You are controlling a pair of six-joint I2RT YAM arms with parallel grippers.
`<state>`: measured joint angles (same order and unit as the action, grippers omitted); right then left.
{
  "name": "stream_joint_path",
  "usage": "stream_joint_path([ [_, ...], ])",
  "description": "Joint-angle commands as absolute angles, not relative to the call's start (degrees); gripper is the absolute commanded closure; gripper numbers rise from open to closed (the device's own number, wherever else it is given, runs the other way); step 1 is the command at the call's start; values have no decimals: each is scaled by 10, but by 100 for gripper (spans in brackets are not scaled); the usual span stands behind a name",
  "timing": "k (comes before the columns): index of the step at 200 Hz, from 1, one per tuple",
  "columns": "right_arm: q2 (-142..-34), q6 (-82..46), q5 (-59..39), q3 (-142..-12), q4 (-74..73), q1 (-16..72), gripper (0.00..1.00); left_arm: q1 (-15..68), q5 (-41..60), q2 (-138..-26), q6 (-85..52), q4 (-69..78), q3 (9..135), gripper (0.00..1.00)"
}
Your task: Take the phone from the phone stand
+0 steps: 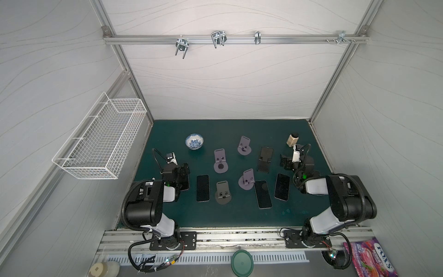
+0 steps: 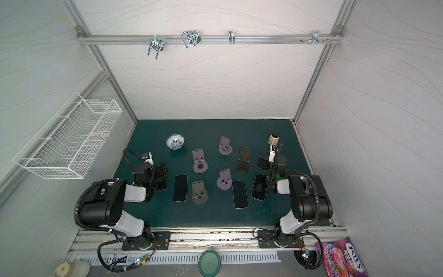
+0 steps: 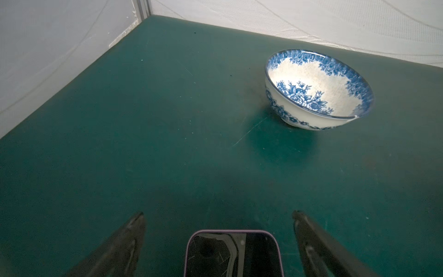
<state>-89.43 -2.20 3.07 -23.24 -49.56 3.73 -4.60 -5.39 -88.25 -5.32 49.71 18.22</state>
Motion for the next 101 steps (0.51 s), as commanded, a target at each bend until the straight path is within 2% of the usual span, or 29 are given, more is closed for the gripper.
stream_joint_path([
  [1,-895,-25,48,-243,-469,42,1,-29,-79,-890,-44,502,233,2],
  [19,-898,-8,75,-253,-453,61,1,-24,-88,-888,-42,488,237,1],
  [101,-898,-9,74,-252,-454,61,1,4,-134,-890,-24,488,240,1],
])
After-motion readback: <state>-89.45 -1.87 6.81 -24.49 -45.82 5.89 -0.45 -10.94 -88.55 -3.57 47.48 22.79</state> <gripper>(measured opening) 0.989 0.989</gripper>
